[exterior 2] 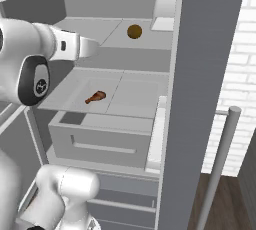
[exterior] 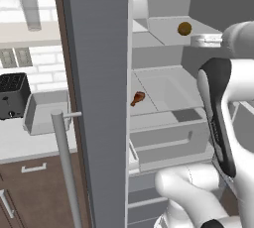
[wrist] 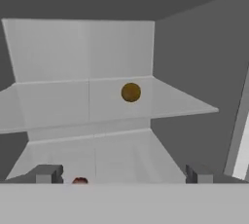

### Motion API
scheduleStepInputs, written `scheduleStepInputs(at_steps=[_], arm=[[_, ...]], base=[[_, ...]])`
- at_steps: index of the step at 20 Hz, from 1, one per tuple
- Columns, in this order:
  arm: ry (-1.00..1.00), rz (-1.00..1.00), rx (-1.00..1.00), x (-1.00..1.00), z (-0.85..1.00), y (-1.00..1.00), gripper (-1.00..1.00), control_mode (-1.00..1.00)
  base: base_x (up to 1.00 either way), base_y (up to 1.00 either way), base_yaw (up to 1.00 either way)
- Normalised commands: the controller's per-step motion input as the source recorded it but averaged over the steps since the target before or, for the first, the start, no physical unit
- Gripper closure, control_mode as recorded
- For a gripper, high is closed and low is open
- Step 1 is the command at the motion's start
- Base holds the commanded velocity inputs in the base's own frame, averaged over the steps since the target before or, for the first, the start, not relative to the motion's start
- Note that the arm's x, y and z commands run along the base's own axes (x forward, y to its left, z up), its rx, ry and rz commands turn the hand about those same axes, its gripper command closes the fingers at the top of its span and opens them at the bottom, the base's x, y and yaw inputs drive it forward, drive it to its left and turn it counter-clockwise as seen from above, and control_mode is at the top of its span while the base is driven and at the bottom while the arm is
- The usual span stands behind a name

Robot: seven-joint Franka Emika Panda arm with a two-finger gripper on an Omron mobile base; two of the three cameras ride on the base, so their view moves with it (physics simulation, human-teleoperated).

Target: Place one avocado and one chicken drumstick in each tupperware on the nearby counter, to pack two identical lunches.

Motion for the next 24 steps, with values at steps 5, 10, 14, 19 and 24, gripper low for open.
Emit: scheduleStepInputs(at_steps=[5, 10, 14, 19, 24], arm=[[0.10, -0.01, 0.09, 1.00, -0.11, -0.47, -1.00, -1.00], [0.10, -0.01, 0.10, 0.71, 0.00, -0.42, -1.00, -1.00], [0.19, 0.00, 0.00, 0.91, 0.01, -0.06, -1.00, -1.00], [-0.01, 0.00, 0.00, 0.95, 0.00, 0.00, -1.00, -1.00], [0.00, 0.00, 0.00, 0.97, -0.07, -0.15, -1.00, -1.00]], base=[[0.00, 0.00, 0.00], [0.00, 0.00, 0.00], [0.00, 0.00, 0.00], [0.00, 0.00, 0.00], [0.00, 0.00, 0.00]])
